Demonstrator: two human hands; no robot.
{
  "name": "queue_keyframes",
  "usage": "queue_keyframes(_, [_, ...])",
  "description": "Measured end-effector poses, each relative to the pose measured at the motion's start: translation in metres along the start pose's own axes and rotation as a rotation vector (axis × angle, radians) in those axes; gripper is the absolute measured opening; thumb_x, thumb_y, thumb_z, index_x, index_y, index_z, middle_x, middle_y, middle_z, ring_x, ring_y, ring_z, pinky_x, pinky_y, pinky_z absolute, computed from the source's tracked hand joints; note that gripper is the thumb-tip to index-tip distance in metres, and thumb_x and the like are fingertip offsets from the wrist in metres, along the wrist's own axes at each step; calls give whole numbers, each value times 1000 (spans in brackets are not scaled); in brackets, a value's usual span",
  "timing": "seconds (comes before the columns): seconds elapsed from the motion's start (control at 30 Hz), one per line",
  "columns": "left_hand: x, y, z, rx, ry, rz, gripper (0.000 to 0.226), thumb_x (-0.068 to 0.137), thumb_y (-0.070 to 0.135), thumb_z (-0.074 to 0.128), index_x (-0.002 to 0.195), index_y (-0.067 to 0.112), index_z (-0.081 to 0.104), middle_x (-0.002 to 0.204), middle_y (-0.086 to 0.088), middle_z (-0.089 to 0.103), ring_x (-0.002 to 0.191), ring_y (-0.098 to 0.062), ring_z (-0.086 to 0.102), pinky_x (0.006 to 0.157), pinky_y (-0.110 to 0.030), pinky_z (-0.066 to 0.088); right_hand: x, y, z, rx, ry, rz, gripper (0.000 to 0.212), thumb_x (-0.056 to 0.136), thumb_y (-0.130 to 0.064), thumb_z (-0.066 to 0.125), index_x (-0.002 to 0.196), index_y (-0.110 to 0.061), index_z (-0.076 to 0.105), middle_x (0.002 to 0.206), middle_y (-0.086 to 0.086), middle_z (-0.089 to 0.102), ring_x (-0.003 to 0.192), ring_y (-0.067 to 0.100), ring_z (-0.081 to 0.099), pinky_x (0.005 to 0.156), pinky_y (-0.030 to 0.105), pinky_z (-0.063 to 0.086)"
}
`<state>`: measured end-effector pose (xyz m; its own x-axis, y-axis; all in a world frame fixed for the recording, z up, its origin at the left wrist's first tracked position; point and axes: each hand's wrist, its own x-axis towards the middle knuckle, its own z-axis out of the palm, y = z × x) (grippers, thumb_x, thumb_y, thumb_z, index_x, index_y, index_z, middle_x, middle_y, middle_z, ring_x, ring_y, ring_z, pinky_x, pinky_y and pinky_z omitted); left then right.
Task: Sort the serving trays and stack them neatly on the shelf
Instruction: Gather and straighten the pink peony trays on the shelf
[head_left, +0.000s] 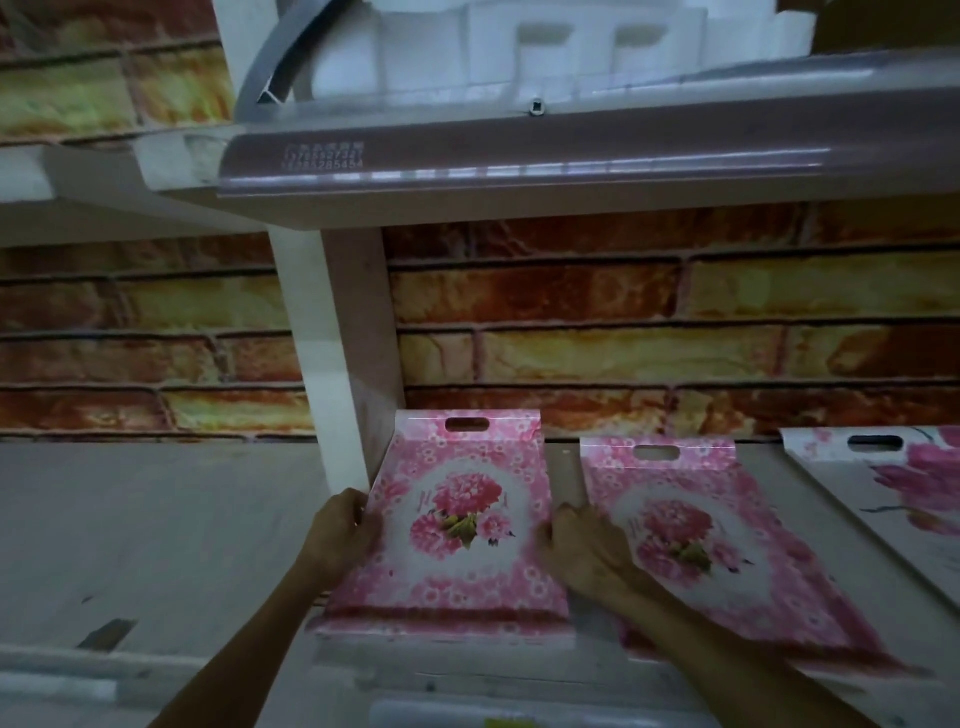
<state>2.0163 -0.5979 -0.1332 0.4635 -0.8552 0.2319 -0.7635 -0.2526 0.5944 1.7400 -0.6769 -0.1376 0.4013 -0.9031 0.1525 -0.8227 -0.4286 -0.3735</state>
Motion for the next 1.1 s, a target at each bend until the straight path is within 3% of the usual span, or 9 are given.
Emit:
queue_keyframes(0.17, [2,-3,4,83,-33,8,25,95,21,53,107,0,61,93,-10,60,79,-20,54,70,-27,41,0,5,5,-42,-37,-4,36,96,-36,36,62,-26,34,61,-8,43,54,13,48,56,23,42])
queue_keyframes(0.4, [3,-9,14,171,-79,14,24,97,24,47,105,5,59,105,-13,58,85,-21,55,76,-33,48,-1,4,6,-85,-43,-5,32,97,-37,39,67,-26,37,63,-9,42,67,19,53,72,30,54])
queue_keyframes(0.5, [3,-9,18,197,-81,25,23,97,24,47,103,4,57,107,-14,55,87,-25,56,79,-37,48,-3,6,2,-121,-30,-24,24,97,-35,39,79,-20,45,79,1,57,70,21,52,74,31,52])
queue_keyframes(0.67, [7,-10,11,234,-150,-9,23,94,31,50,107,12,57,111,-10,56,87,-18,54,78,-33,49,-19,16,-21,-145,-9,-119,26,98,-35,38,97,-18,57,96,7,70,79,29,68,70,36,56])
queue_keyframes(0.73, [9,-4,7,266,-156,5,29,93,31,53,116,14,56,116,-9,54,92,-20,57,82,-35,51,-29,28,-37,-125,29,-135,26,98,-35,38,99,-17,57,93,9,69,79,30,67,64,35,50])
queue_keyframes(0.83, [10,27,7,211,-106,116,29,95,19,53,122,9,57,117,-14,58,88,-20,55,77,-30,46,-49,55,-59,-109,108,-98,22,95,-36,40,86,-22,54,88,5,70,82,28,67,60,32,44])
queue_keyframes(0.9, [7,57,13,101,-112,161,22,95,15,54,116,9,62,107,-12,64,82,-18,55,73,-26,41,-59,77,-69,-100,153,-50,22,95,-38,42,78,-25,46,85,1,69,81,25,66,58,30,38])
queue_keyframes(1.0, [-6,107,31,-139,-200,120,10,95,19,55,99,19,64,93,-3,67,80,-20,63,74,-28,50,-72,110,-82,-63,176,15,23,95,-38,45,78,-26,53,71,-4,62,72,23,66,55,32,43])
queue_keyframes(1.1, [-11,147,58,-179,-305,190,14,96,14,53,96,10,66,80,-7,69,69,-21,66,69,-23,55,-83,134,-88,-49,201,69,22,96,-40,47,77,-31,53,62,-11,58,61,12,58,52,29,45])
